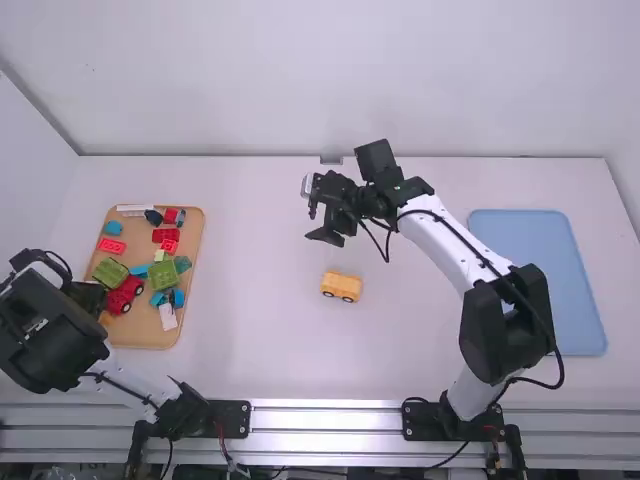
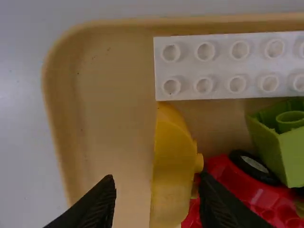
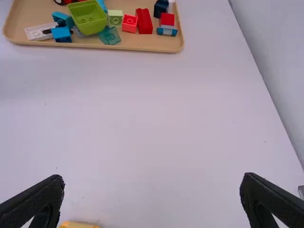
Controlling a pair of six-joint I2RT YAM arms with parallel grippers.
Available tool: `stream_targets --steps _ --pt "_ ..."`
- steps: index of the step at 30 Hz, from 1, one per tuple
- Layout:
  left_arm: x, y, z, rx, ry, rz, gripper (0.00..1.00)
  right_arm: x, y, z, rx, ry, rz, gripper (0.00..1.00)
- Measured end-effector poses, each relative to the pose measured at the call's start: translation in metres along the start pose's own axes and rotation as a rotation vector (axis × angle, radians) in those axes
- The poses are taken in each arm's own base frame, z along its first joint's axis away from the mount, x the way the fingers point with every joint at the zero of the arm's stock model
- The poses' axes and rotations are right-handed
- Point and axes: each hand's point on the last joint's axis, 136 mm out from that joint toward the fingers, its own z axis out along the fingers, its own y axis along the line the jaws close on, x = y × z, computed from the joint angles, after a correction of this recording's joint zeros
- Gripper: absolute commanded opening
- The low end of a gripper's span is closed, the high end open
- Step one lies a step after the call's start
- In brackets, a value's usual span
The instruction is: Assemble lego blocks to make yellow taxi
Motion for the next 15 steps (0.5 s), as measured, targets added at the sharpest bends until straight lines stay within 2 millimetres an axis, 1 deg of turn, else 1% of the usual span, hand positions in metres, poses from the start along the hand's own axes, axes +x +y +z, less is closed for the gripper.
stream_targets --steps 4,7,8,9,10,15 --pt "-0.001 -0.001 0.001 0.002 -0.007 0.001 0.49 0.000 0.000 0.000 -0.001 0.001 0.001 0.99" --pt "0.001 0.002 0.006 -0.001 -0.017 0.002 0.50 0.000 0.000 0.000 -0.001 0.001 0.001 0.98" --pt "0.002 0.002 0.008 -0.001 -0.017 0.005 0.48 0.000 0.000 0.000 -0.001 0.001 0.001 0.99" --pt "0.004 0.004 0.010 -0.004 -0.013 0.009 0.44 0.000 0.000 0.000 -0.001 0.000 0.000 0.99" --pt "0.005 0.004 0.011 -0.005 -0.011 0.009 0.43 0.000 0.000 0.000 -0.001 0.001 0.000 0.99" --pt "0.008 0.006 0.016 -0.002 -0.017 0.034 0.43 0.000 0.000 0.000 -0.001 0.001 -0.001 0.99"
